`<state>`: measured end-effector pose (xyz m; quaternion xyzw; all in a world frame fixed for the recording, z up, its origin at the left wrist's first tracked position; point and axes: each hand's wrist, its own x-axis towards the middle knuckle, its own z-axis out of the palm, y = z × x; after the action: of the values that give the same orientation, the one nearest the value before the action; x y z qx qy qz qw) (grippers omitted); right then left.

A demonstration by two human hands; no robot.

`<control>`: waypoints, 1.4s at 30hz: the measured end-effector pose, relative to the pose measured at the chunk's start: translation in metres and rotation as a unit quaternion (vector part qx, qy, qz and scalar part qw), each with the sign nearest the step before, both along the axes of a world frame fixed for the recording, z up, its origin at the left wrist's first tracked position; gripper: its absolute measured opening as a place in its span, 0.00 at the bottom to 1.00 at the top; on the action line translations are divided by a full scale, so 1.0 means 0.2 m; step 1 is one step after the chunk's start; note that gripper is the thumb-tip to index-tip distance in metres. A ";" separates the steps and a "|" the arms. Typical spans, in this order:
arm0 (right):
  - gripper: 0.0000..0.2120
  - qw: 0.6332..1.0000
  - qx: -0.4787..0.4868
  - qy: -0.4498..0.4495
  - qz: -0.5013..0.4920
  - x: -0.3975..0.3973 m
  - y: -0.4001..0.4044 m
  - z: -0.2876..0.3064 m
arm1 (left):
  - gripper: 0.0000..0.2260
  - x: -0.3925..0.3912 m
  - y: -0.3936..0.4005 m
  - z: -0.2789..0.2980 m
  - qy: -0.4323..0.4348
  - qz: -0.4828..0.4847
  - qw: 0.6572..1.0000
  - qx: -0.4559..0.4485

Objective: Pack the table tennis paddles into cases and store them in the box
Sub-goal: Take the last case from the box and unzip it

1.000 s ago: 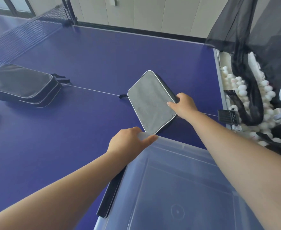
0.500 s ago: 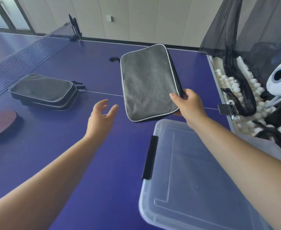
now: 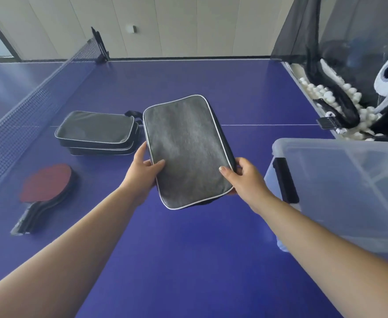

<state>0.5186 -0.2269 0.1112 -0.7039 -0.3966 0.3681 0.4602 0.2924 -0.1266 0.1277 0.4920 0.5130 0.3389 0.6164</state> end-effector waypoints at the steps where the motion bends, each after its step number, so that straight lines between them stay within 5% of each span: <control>1: 0.12 1.000 -0.005 0.002 -0.004 -0.06 -0.01 0.00 | 0.30 -0.06 0.01 -0.01 -0.002 -0.001 1.000 -0.002; 5: 0.12 0.999 -0.043 0.030 0.003 -0.24 -0.03 -0.02 | 0.30 -0.25 0.04 -0.04 -0.025 0.006 1.000 -0.008; 12: 0.25 0.990 0.007 -0.139 -0.010 -0.32 0.06 0.06 | 0.29 -0.45 0.02 -0.04 -0.015 -0.034 0.999 0.029; 18: 0.21 0.978 0.119 -0.170 0.027 -0.37 0.23 0.24 | 0.28 -0.53 -0.03 -0.05 -0.007 -0.017 0.998 0.053; 25: 0.16 0.968 0.101 -0.195 0.124 -0.43 0.38 0.33 | 0.31 -0.59 -0.08 -0.09 -0.012 -0.003 0.997 0.082; 42: 0.09 0.985 0.010 -0.121 0.119 -1.00 0.77 0.40 | 0.32 -1.11 0.30 -0.08 0.066 -0.045 0.984 0.159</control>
<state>0.3182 -0.0731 0.1917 -0.6864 -0.5341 0.3287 0.3682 0.0705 -0.0658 0.1112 0.6278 0.4692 0.3547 0.5099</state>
